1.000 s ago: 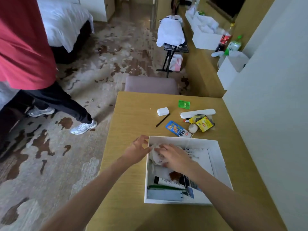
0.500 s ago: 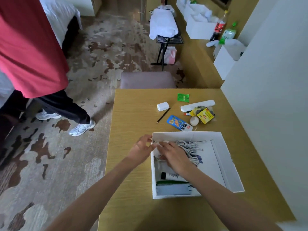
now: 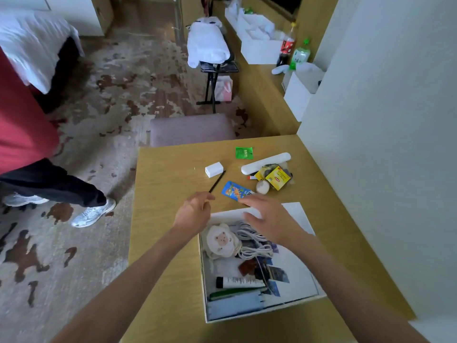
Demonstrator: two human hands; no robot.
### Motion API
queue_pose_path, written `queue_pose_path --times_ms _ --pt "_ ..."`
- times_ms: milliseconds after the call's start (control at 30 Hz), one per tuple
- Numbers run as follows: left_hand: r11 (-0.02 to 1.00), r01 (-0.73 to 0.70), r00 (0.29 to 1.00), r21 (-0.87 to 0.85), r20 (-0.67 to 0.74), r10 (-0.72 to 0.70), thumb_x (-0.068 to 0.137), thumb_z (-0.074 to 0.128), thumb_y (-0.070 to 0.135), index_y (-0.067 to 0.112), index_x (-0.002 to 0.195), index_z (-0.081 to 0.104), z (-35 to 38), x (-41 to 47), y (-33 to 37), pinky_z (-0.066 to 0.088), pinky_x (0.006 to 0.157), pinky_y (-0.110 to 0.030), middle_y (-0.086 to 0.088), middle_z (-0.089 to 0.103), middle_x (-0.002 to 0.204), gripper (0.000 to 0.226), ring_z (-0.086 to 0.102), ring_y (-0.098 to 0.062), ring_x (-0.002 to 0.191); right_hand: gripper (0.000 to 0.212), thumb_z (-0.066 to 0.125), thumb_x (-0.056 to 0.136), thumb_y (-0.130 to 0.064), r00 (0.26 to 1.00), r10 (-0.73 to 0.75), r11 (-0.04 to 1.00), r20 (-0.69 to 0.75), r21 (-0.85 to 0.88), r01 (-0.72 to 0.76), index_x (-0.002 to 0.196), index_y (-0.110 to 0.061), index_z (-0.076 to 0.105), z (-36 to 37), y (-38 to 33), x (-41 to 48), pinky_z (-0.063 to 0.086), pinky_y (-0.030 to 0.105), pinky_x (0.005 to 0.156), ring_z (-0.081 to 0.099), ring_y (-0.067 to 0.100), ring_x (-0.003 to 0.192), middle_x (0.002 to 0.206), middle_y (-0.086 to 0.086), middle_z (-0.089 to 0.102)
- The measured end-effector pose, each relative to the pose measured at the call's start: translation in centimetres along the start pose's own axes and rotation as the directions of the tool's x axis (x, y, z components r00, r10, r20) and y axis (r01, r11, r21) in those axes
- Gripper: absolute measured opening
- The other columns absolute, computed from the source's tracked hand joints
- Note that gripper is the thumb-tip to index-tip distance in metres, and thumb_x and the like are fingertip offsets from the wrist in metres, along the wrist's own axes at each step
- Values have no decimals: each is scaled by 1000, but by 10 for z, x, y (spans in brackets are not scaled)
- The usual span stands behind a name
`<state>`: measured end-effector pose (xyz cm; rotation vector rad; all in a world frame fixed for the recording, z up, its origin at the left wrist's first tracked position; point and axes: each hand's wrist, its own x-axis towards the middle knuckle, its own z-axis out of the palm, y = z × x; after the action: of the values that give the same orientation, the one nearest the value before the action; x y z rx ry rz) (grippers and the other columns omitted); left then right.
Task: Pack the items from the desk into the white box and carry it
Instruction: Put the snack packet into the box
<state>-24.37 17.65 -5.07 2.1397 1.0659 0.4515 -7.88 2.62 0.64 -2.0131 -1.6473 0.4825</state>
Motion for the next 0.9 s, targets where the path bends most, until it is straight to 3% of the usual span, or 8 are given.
queue_pose_path --times_ms 133,233,367,467,533,700,800,900 --pt "992 -32 994 122 112 18 89 43 11 23 116 58 14 38 18 51 87 -37 3 60 126 34 61 -24 104 29 56 95 -20 995 91 995 -40 35 -89 123 -16 63 -25 36 32 47 30 86 58 17 106 121 4 62" --pt "956 -6 959 294 273 -78 89 42 14 25 122 53 31 69 21 47 93 -37 1 56 132 37 56 -23 114 28 58 94 -20 987 155 988 35 5 -155 120 -13 64 -27 77 60 44 25 80 59 16 106 120 4 65" --pt "842 -124 904 525 410 -123 91 46 15 18 132 47 59 104 22 42 98 -38 -6 47 139 41 44 -25 126 29 58 91 -13 966 193 979 172 -97 -178 119 -14 65 -19 133 96 47 33 87 58 19 110 122 3 65" --pt "679 -364 863 637 506 -12 91 47 16 14 136 42 87 128 27 41 99 -42 -6 39 146 45 35 -25 132 43 61 85 -4 954 159 947 255 -314 -74 125 -18 61 -13 166 120 45 38 89 48 27 118 125 5 60" --pt "636 -434 821 638 571 -14 92 50 19 14 142 33 106 144 28 39 102 -43 -7 31 152 53 29 -26 138 50 63 81 -4 940 104 882 324 -468 63 128 -21 58 -9 182 132 41 41 92 39 28 122 130 4 54" --pt "616 -454 795 644 605 -48 85 63 26 15 144 26 135 166 27 34 104 -43 -10 30 150 71 28 -29 137 47 62 83 -3 880 -141 666 453 -614 423 126 -20 54 7 199 157 30 44 98 38 30 123 135 2 52" --pt "596 -462 822 656 570 10 84 62 26 13 136 36 139 168 24 35 99 -40 -12 40 141 59 37 -29 128 45 56 89 -5 844 -167 609 510 -619 495 131 -20 51 15 207 162 27 44 100 36 31 126 134 3 54" --pt "613 -452 822 648 570 3 82 64 31 10 130 42 134 165 18 39 93 -39 -12 42 137 57 43 -29 121 38 57 88 -9 841 -204 623 502 -596 507 124 -20 56 16 214 161 23 44 102 40 28 124 127 1 59"
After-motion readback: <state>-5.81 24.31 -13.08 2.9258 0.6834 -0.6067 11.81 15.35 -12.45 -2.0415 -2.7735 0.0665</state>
